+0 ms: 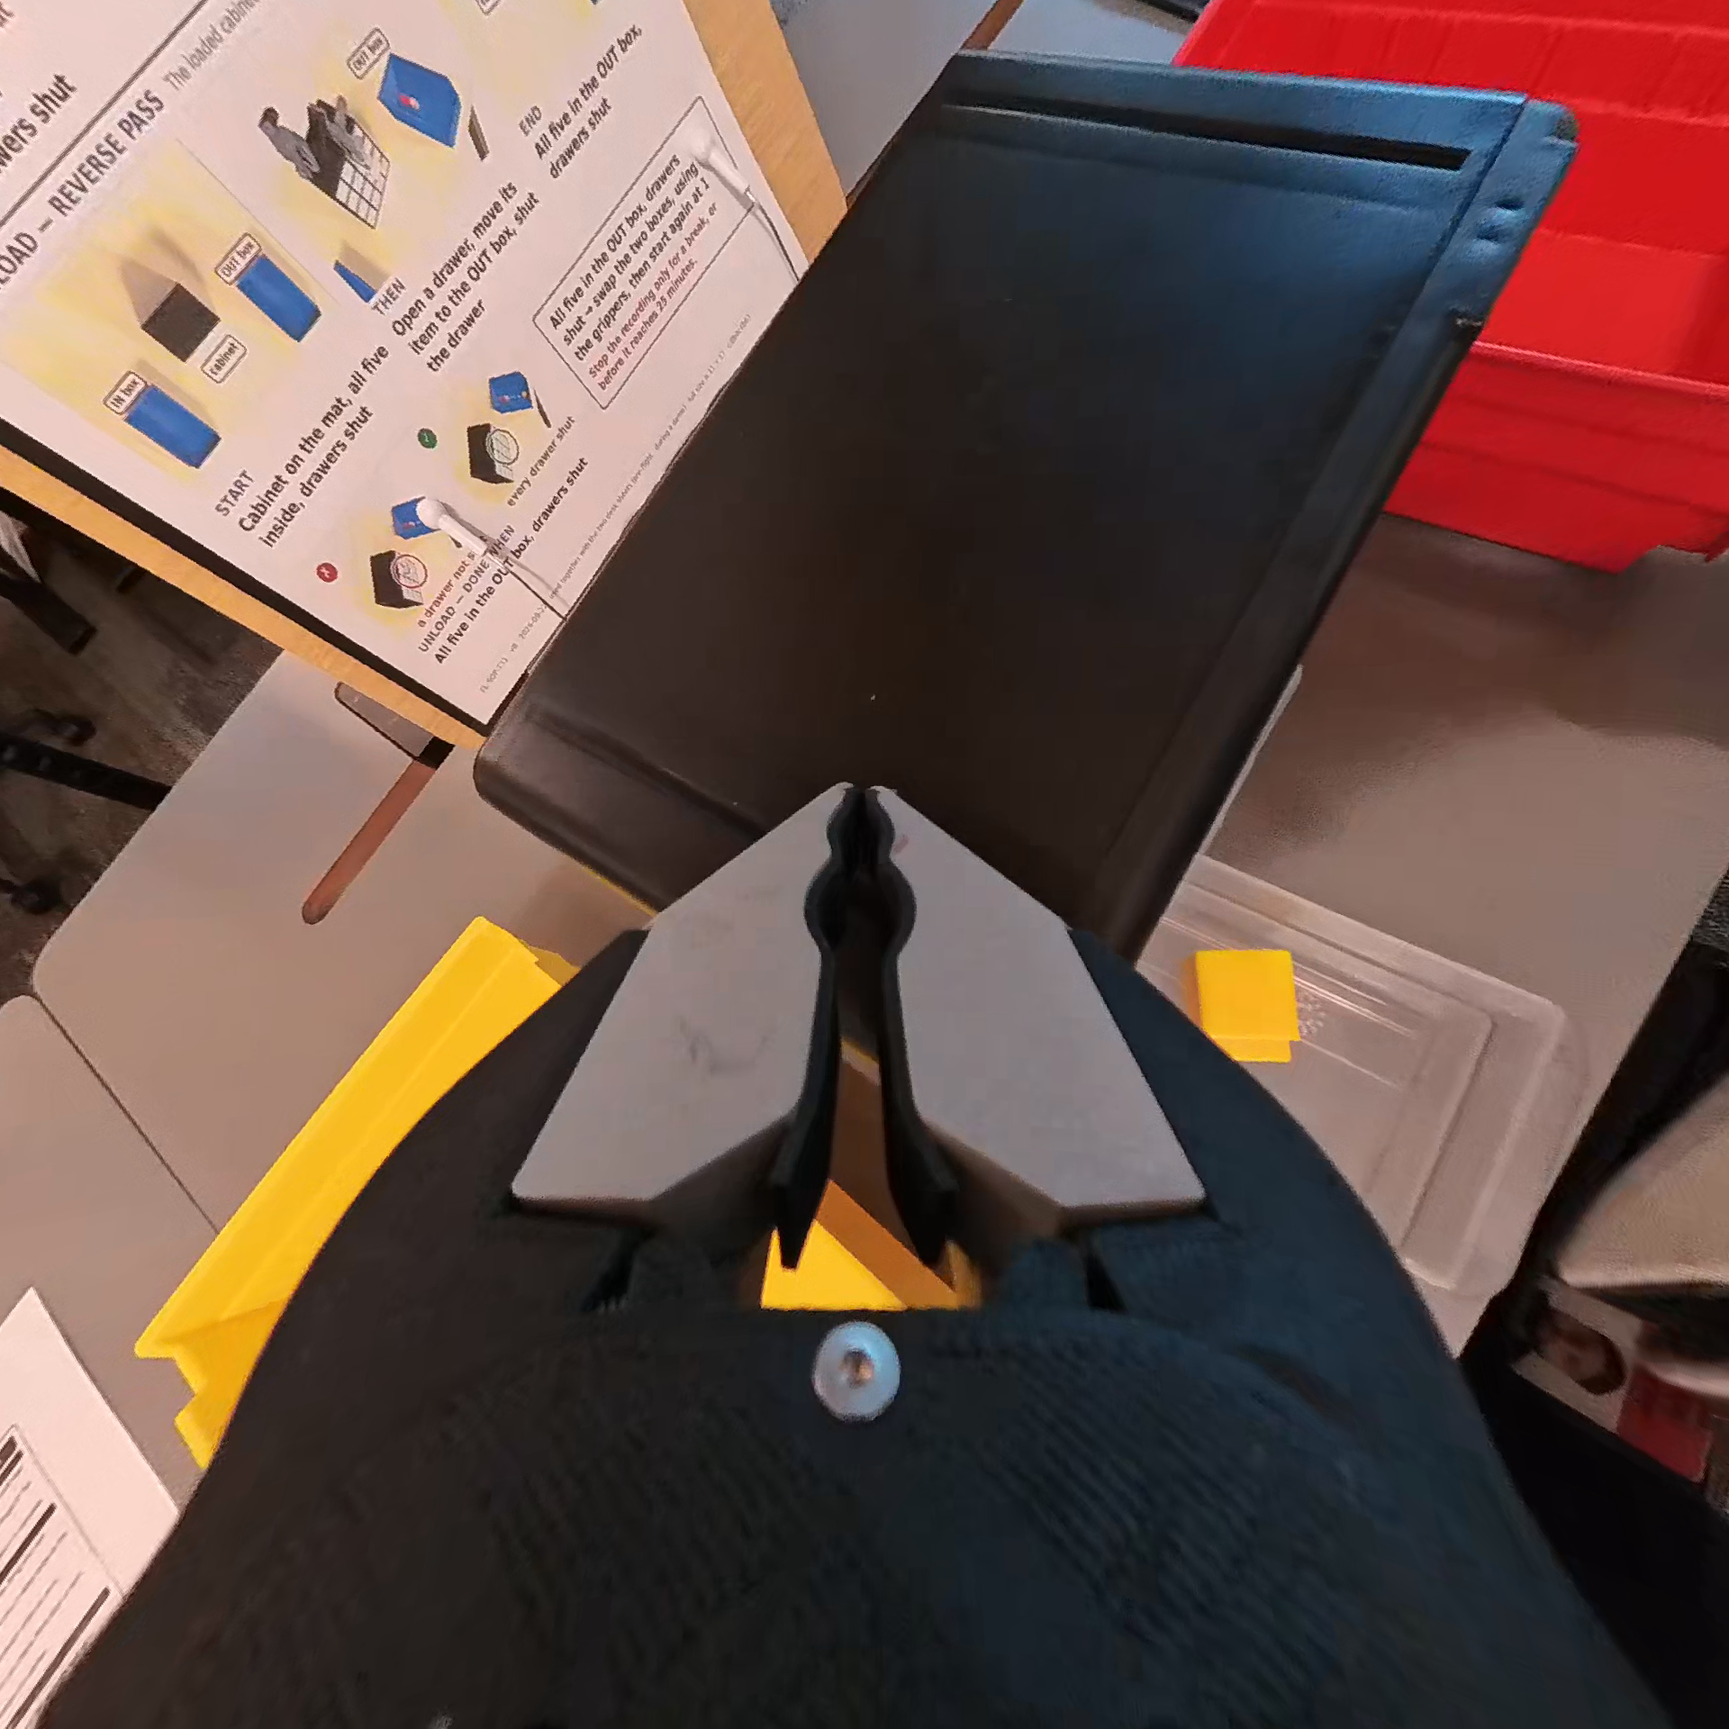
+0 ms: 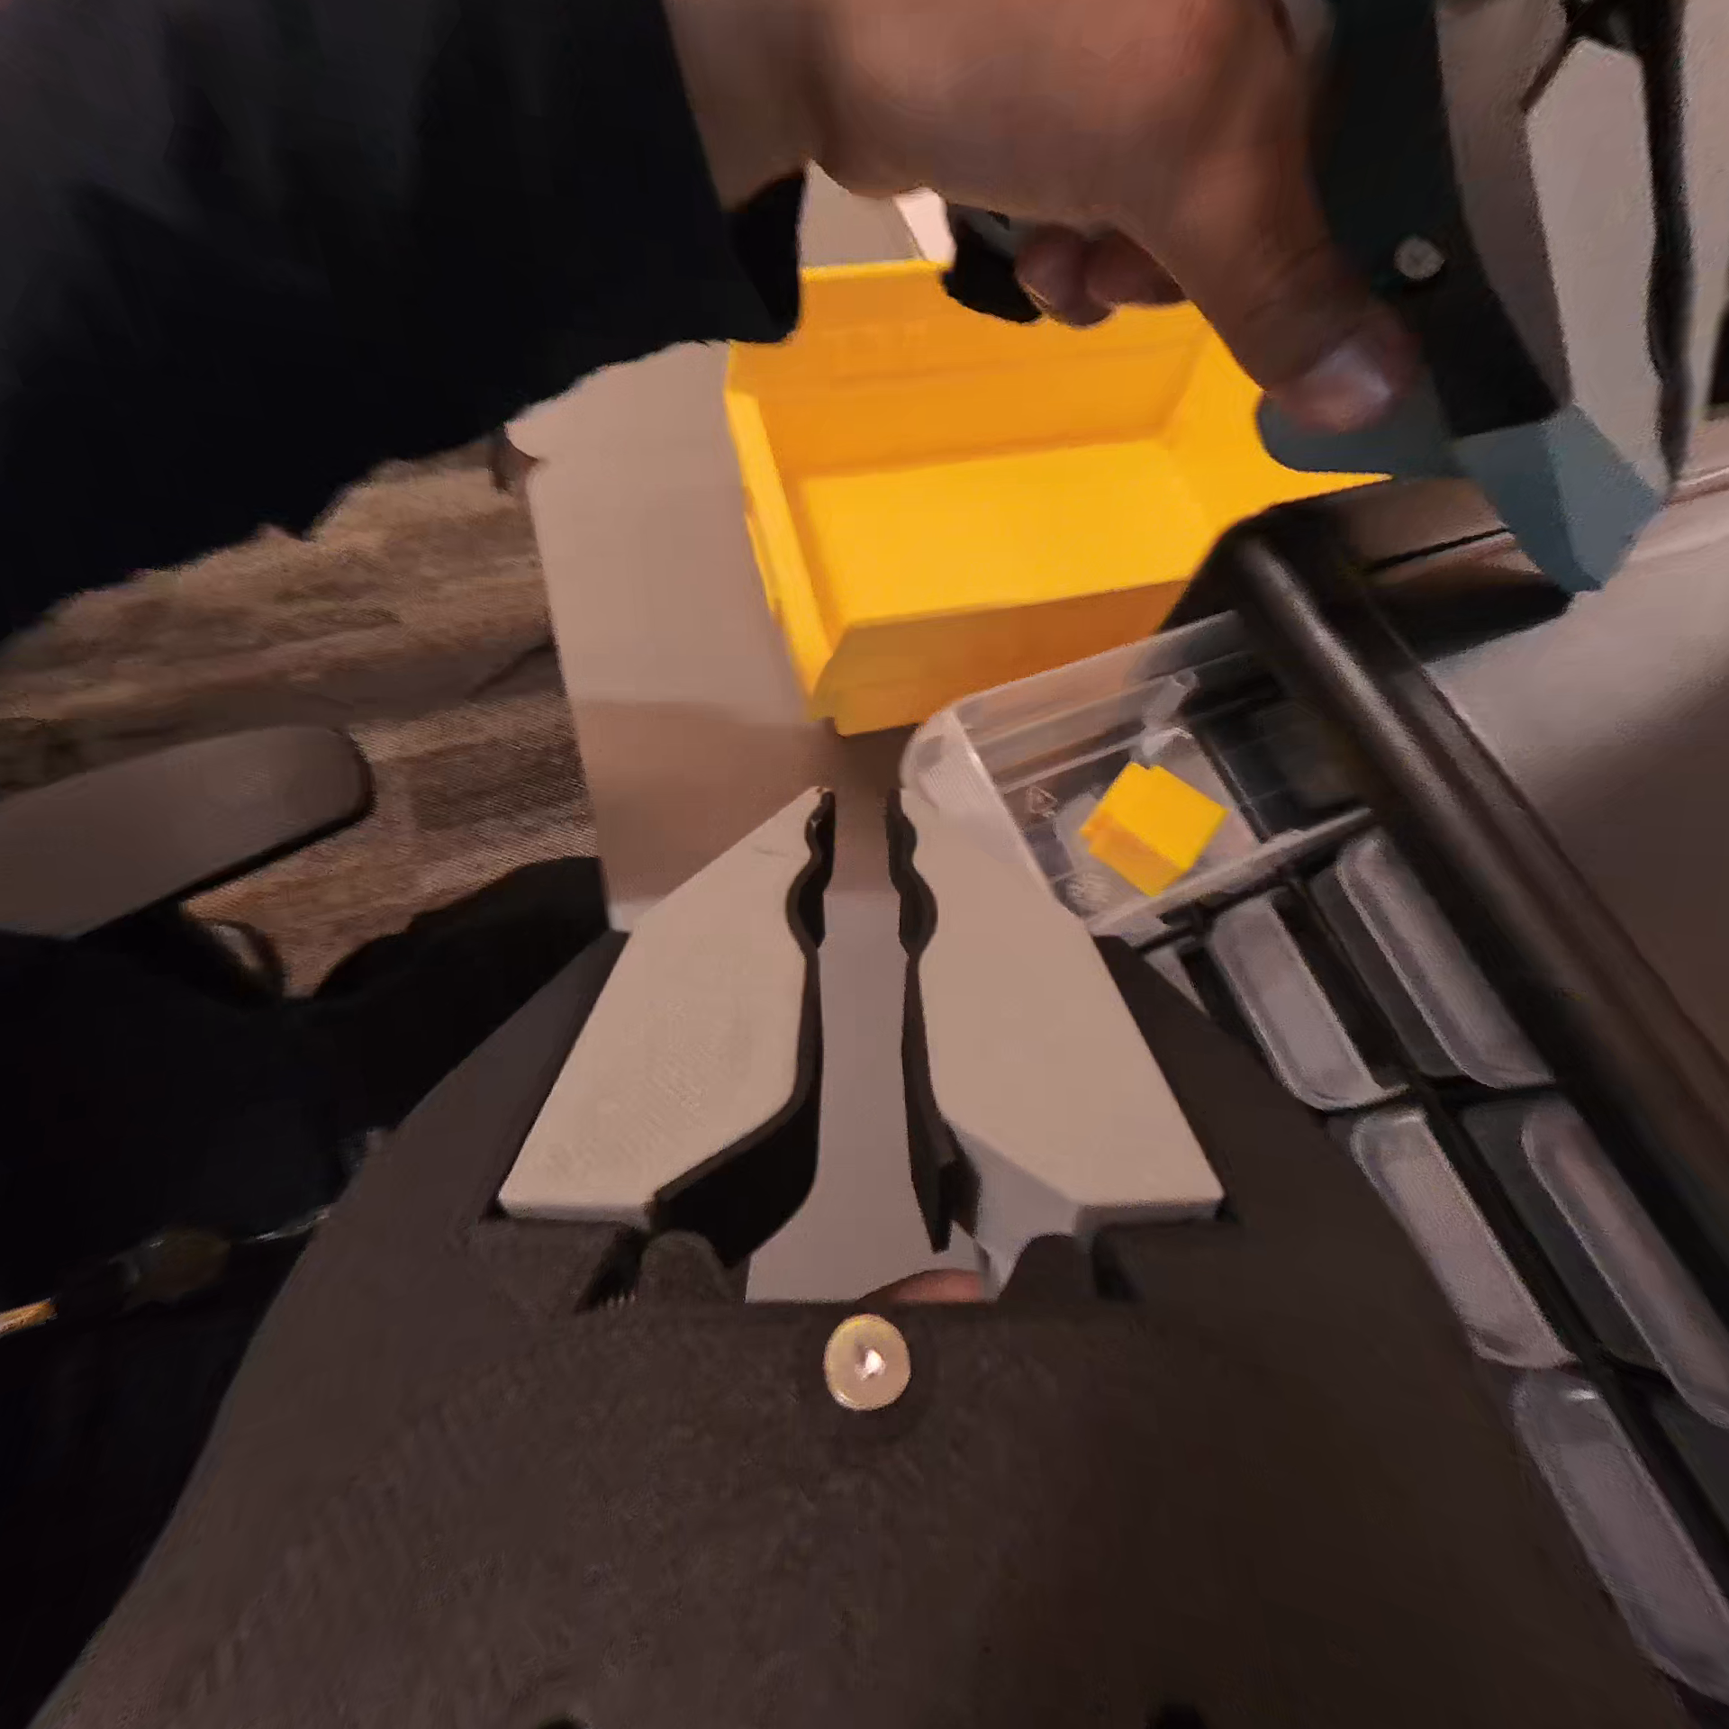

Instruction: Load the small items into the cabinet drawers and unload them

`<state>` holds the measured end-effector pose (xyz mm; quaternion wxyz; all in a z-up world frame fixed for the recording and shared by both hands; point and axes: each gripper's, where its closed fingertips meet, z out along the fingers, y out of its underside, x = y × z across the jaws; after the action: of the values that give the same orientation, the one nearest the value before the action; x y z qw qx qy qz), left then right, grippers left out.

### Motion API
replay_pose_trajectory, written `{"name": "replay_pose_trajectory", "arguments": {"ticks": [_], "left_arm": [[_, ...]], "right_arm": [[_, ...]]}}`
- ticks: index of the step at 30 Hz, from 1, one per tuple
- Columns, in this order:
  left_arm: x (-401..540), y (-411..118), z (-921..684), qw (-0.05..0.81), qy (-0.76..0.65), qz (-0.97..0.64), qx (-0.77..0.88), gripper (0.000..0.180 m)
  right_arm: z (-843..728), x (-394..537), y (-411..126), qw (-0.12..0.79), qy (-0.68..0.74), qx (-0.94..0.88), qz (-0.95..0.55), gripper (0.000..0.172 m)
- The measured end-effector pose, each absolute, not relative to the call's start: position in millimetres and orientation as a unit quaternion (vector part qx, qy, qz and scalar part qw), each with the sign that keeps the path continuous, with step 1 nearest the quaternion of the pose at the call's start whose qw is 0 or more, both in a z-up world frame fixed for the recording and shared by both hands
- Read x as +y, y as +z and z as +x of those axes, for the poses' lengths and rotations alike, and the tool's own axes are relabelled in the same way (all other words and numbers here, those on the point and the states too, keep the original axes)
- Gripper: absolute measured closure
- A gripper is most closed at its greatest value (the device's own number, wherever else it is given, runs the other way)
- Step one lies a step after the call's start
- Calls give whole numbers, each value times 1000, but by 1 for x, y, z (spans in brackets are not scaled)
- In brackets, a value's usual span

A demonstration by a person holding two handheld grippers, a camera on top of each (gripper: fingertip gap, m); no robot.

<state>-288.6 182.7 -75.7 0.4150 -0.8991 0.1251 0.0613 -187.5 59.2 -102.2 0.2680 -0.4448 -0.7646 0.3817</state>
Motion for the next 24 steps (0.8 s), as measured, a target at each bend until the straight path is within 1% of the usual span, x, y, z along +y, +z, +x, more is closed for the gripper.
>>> {"name": "replay_pose_trajectory", "arguments": {"ticks": [1,6,10,16,18,21,24], "left_arm": [[183,-76,-289,415,62,-899,125,180],[183,-76,-289,412,73,-900,124,180],[183,-76,-289,417,82,-897,124,180],[183,-75,-289,456,61,-882,104,180],[182,-74,-291,464,66,-878,100,180],[179,-74,-292,480,78,-869,94,180],[174,-73,-292,505,75,-855,86,180]], "right_arm": [[-192,65,-106,279,363,-766,-451,172],[-220,102,-111,354,304,-733,-495,172],[-246,127,-112,390,298,-696,-524,172],[-246,127,-122,395,321,-683,-523,172],[-231,123,-120,399,334,-683,-513,166],[-202,125,-115,402,373,-661,-512,166],[-172,139,-114,392,409,-632,-529,160]]}}
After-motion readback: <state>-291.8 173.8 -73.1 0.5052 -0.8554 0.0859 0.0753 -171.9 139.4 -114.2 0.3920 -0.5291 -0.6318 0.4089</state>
